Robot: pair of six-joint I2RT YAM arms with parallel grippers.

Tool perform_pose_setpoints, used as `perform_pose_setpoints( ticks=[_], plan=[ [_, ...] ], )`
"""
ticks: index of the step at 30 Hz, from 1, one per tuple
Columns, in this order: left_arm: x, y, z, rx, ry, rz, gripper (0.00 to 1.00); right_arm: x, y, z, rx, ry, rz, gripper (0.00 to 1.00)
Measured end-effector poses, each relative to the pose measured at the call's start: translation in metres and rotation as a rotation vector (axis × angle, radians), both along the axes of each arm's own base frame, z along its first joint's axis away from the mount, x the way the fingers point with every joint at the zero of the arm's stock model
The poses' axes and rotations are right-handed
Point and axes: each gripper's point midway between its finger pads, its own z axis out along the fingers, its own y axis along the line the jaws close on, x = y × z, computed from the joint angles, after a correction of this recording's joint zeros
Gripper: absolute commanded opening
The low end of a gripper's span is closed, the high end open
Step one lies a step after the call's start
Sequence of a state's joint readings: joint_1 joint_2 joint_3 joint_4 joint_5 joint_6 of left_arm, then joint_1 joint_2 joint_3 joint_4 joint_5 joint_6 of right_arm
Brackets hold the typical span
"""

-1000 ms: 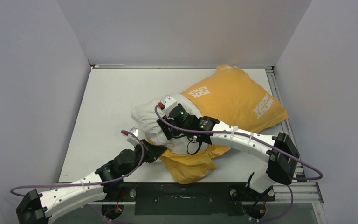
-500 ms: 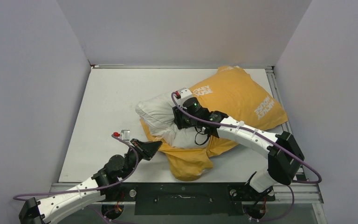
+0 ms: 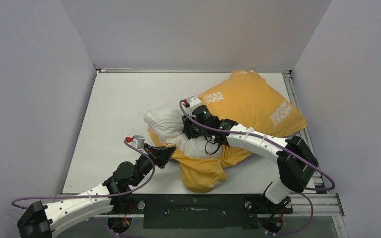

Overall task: Put the pillow into the pillowcase
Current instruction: Stuff the pillow into the pillowcase.

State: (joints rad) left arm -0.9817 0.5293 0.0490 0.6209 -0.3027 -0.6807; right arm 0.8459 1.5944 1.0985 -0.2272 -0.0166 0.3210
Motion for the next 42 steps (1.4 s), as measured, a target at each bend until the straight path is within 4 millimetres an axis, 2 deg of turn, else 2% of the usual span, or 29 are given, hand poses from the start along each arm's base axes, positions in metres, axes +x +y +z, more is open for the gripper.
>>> perform_pose_setpoints(
  ticks=[2, 4, 5, 6, 9, 12, 14, 16, 19, 22, 24, 27, 32, 35, 38, 42],
  plan=[
    [-0.001, -0.003, 0.005, 0.018, -0.017, -0.015, 0.00, -0.002, 0.003, -0.005, 0.010, 0.007, 0.010, 0.27],
    [-0.002, -0.006, 0.007, 0.033, -0.030, -0.030, 0.00, -0.004, 0.007, -0.008, 0.024, 0.017, 0.031, 0.28],
    [-0.003, -0.007, 0.007, 0.039, -0.034, -0.040, 0.00, -0.007, 0.009, -0.009, 0.039, 0.028, 0.049, 0.32],
    [-0.004, -0.009, 0.006, 0.046, -0.035, -0.052, 0.00, -0.009, 0.010, -0.007, 0.060, 0.036, 0.071, 0.42],
    [-0.009, -0.013, 0.007, 0.055, -0.037, -0.085, 0.00, -0.017, 0.009, 0.013, 0.135, 0.040, 0.136, 0.62],
    [-0.013, -0.013, 0.021, 0.021, -0.060, -0.102, 0.00, -0.029, 0.005, 0.054, 0.191, 0.010, 0.199, 0.75],
    [-0.015, -0.011, 0.034, -0.020, -0.081, -0.106, 0.00, -0.036, 0.003, 0.096, 0.242, -0.046, 0.240, 0.83],
    [-0.017, -0.008, 0.045, -0.059, -0.099, -0.104, 0.00, -0.042, 0.002, 0.137, 0.297, -0.107, 0.272, 0.85],
    [-0.018, -0.003, 0.058, -0.114, -0.114, -0.091, 0.00, -0.048, 0.002, 0.185, 0.380, -0.192, 0.318, 0.77],
    [-0.019, -0.001, 0.056, -0.141, -0.106, -0.089, 0.00, -0.055, 0.010, 0.205, 0.440, -0.228, 0.380, 0.65],
    [-0.018, 0.000, 0.047, -0.135, -0.088, -0.084, 0.00, -0.058, 0.022, 0.201, 0.449, -0.220, 0.419, 0.56],
    [-0.017, 0.000, 0.036, -0.125, -0.064, -0.078, 0.00, -0.068, 0.054, 0.180, 0.427, -0.175, 0.505, 0.45],
    [-0.015, -0.001, 0.031, -0.126, -0.039, -0.073, 0.00, -0.087, 0.119, 0.148, 0.371, -0.122, 0.642, 0.38],
    [-0.014, -0.001, 0.026, -0.126, -0.020, -0.067, 0.00, -0.094, 0.140, 0.128, 0.334, -0.110, 0.675, 0.30],
    [-0.012, 0.001, 0.018, -0.116, -0.001, -0.052, 0.00, -0.085, 0.150, 0.110, 0.285, -0.107, 0.649, 0.23],
    [-0.008, 0.007, 0.015, -0.114, 0.008, -0.017, 0.00, -0.052, 0.155, 0.088, 0.179, -0.120, 0.523, 0.13]
  ],
)
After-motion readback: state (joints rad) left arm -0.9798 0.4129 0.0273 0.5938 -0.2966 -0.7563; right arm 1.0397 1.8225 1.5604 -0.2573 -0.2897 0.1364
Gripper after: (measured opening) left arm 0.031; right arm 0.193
